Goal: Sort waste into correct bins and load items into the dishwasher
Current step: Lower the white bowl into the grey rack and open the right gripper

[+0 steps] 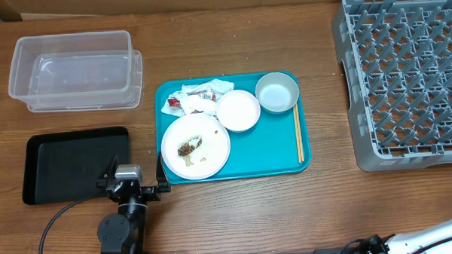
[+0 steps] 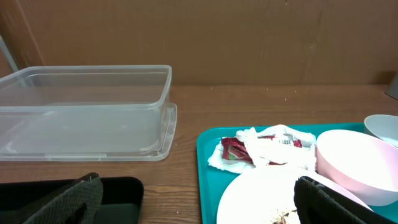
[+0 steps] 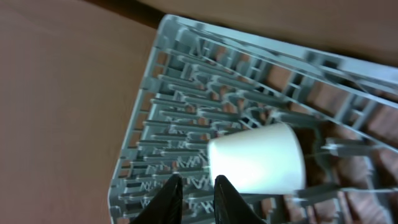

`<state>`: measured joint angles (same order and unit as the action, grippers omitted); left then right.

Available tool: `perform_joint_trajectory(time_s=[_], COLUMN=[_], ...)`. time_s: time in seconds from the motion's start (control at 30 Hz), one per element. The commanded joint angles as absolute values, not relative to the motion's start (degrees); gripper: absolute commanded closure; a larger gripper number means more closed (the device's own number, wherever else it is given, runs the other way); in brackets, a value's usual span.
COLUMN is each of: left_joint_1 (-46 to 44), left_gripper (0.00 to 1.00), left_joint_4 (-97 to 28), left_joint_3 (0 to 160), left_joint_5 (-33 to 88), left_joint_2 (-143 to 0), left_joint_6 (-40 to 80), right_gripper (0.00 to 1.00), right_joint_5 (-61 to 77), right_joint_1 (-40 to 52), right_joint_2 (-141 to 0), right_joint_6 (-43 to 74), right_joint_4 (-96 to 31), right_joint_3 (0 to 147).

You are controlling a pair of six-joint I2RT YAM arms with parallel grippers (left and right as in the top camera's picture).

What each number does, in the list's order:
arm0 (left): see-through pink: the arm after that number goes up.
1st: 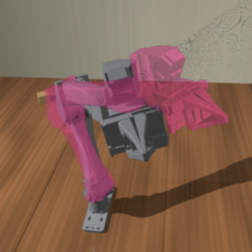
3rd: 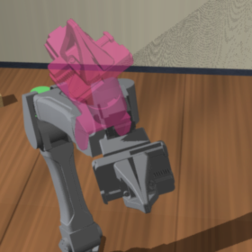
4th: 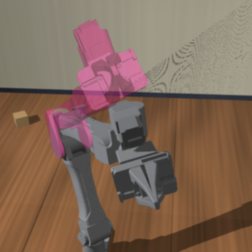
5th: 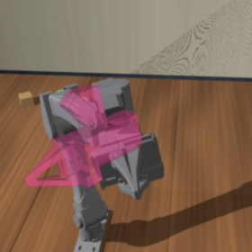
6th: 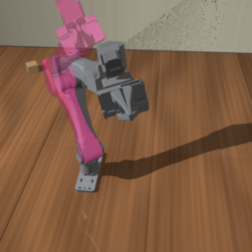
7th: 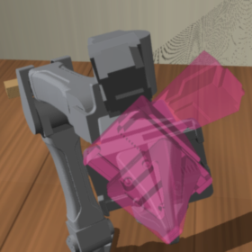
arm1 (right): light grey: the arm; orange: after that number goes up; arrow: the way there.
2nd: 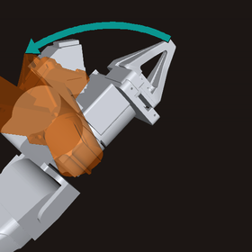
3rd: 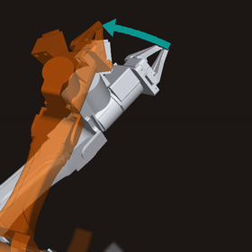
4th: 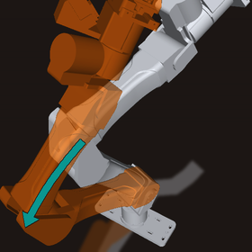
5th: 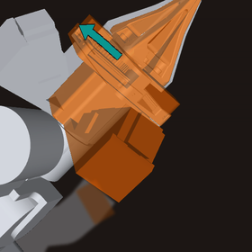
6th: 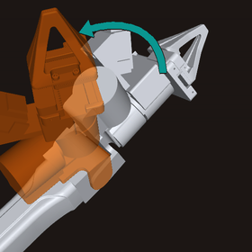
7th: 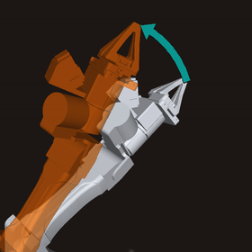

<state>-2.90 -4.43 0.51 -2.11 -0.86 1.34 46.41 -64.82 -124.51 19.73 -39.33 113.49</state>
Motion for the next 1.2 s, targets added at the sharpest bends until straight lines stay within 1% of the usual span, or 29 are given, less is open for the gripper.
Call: perform_joint_trajectory(time_s=[0.0,0.1,0.23,0.27,0.33,0.43,0.53,0.7,0.83,1.1,1.17], left_joint_1=[-2.59,-2.59,-2.59,-2.59,-2.59,-2.59,-2.59,-2.59,-2.59,-2.59,-2.59], left_gripper=[0.0,0.0,0.0,0.0,0.0,0.0,0.0,0.0,0.0,0.0,0.0], left_joint_4=[-4.29,-4.32,-4.32,-4.32,-4.29,-4.29,-4.32,-4.29,-4.32,-4.29,-4.29], left_joint_3=[0.27,0.27,0.27,0.27,0.27,0.27,0.27,0.27,0.27,0.27,0.27], left_joint_5=[-1.67,-1.67,-1.67,-1.67,-1.69,-1.67,-1.67,-1.67,-1.67,-1.67,-1.67], left_joint_2=[-0.25,-0.25,-0.25,-0.25,-0.25,-0.25,-0.25,-0.25,-0.25,-0.25,-0.25], left_joint_6=[1.69,1.69,1.69,1.69,1.69,1.69,1.69,1.69,1.69,1.69,1.69], right_gripper=[0.8,0.82,0.95,0.96,0.96,0.96,0.96,0.96,0.96,0.96,0.96], right_joint_5=[43.46,35.86,18.98,14.85,9.85,8.38,7.7,-2.35,-5.74,-17.12,-19.86], right_joint_1=[-60.31,-55.35,-48.27,-46.74,-44.16,-42.37,-42.22,-42.48,-42.48,-42.5,-42.5], right_joint_2=[-122.69,-122.72,-123.44,-123.87,-125.03,-126.3,-127.42,-128.07,-128.07,-127.35,-126.23], right_joint_6=[19.92,18.72,17.39,17.58,17.54,17.58,18.0,17.67,14.46,15.44,18.2], right_joint_4=[-39.16,-39.35,-41.54,-41.82,-42.15,-42.17,-42.28,-44.4,-45.04,-47.68,-48.31], right_joint_3=[114.83,114.83,114.8,114.72,114.72,114.72,114.72,114.72,114.74,114.96,114.96])
